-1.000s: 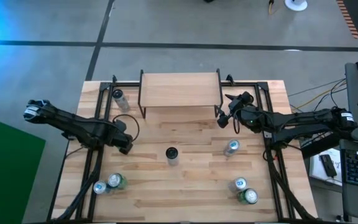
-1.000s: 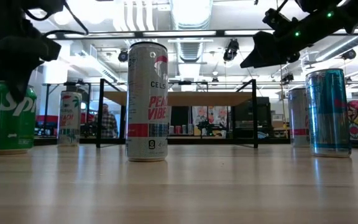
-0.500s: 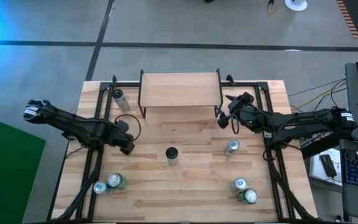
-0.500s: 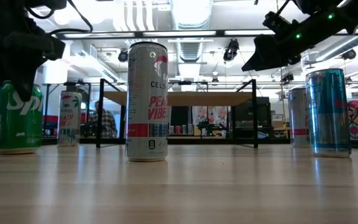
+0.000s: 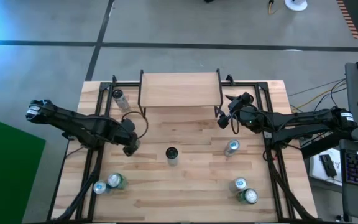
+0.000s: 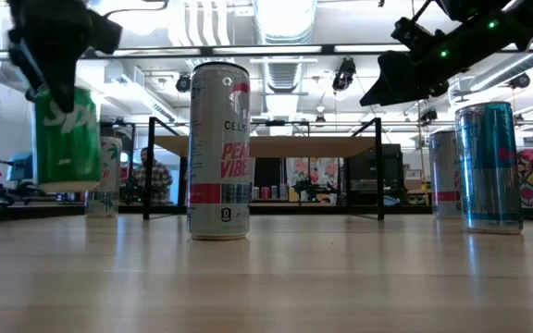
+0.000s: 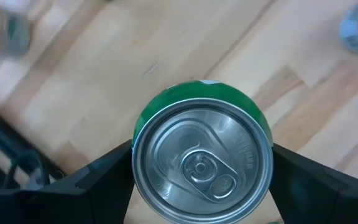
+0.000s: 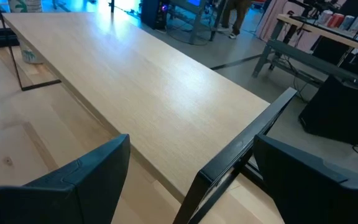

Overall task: Place canned beverage on shelf
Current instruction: Put the top left green soda can on the shelf

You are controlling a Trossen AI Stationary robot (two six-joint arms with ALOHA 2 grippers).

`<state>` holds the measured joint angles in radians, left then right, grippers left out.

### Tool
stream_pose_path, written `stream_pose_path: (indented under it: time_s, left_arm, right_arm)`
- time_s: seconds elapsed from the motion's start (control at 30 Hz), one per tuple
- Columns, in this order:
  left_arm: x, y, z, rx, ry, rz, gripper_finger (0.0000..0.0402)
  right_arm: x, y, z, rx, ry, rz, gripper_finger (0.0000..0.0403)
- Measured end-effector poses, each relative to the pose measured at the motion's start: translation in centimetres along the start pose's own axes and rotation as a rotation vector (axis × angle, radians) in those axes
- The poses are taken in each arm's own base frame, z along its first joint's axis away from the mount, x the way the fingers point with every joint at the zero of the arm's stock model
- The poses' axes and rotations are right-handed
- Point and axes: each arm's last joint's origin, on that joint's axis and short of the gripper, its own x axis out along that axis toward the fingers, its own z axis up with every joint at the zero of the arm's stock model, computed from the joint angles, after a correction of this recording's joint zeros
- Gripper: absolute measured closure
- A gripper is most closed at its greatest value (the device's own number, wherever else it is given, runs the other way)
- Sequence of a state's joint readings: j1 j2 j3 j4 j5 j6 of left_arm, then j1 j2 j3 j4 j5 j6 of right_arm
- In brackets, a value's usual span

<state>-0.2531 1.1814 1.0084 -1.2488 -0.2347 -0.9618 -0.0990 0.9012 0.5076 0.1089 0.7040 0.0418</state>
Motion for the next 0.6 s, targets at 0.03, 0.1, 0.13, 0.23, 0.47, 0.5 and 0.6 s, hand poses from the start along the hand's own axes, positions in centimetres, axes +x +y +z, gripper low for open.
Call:
stream_pose_path:
  time_s: [0.03,0.1,0.13,0.23,0.47,0.5,0.6]
  left_arm:
    - [-0.2,-0.3,0.3,0.013,-0.013,0.005,0.0101]
    - [-0.7,-0.9,1.1,0.031,-0.035,0.026,0.0100]
    - [-1.0,-1.2,1.5,0.038,-0.042,0.034,0.0100]
    - [-2.3,-2.2,2.8,0.061,-0.053,0.054,0.0099]
    - [-6.6,-3.3,6.6,0.133,-0.064,0.122,0.0098]
    - [-7.1,-3.2,7.3,0.143,-0.060,0.130,0.0098]
    - [-8.6,-3.1,9.5,0.169,-0.105,0.098,0.0098]
  right_arm:
    - [0.0,0.0,0.0,0.000,0.000,0.000,0.0074]
    - [0.0,0.0,0.0,0.001,0.000,0.000,0.0074]
    - [0.0,0.0,0.0,0.001,0.000,0.000,0.0074]
    - [0.0,0.0,0.0,0.003,0.000,0.000,0.0074]
    - [0.0,0.0,0.0,0.004,0.000,0.001,0.0074]
    - [0.0,0.0,0.0,0.004,0.000,0.004,0.0074]
    - [0.0,0.0,0.0,0.016,0.000,0.006,0.0074]
